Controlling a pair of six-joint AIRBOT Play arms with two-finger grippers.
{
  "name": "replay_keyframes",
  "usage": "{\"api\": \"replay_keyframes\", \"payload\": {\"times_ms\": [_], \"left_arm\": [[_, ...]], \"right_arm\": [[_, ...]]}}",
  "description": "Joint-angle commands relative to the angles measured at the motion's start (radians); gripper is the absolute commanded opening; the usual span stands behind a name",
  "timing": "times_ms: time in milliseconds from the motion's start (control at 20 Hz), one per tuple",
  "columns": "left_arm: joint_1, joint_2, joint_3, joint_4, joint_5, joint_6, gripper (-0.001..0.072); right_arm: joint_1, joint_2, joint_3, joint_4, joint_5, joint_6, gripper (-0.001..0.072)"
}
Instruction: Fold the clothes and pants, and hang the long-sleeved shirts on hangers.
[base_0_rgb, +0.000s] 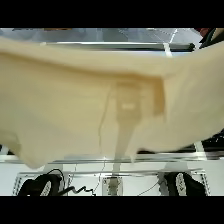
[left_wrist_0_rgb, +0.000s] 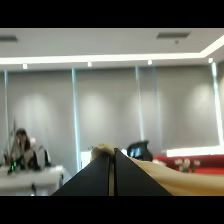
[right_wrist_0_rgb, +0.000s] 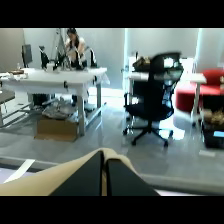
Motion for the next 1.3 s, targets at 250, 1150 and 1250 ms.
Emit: {"api": "replay_keyframes", "payload": {"times_ms": [250,1150,1250], "left_arm": [[-0.001,-0.400,-0.243,-0.022,-0.036,0.007,0.0013],[-0.001,-0.871,-0.243,-0.037,0.302,0.007,0.0013],[-0.001,-0.911,-0.243,-0.037,0.301,0.007,0.0013]], "right_arm": [[0.124,-0.446,0.002,-0.044,0.291,0.145,0.0012],[0.380,-0.933,-0.031,-0.399,-0.003,0.145,0.0013],[0.380,-0.935,-0.072,-0.450,-0.001,0.172,0.0013]]}}
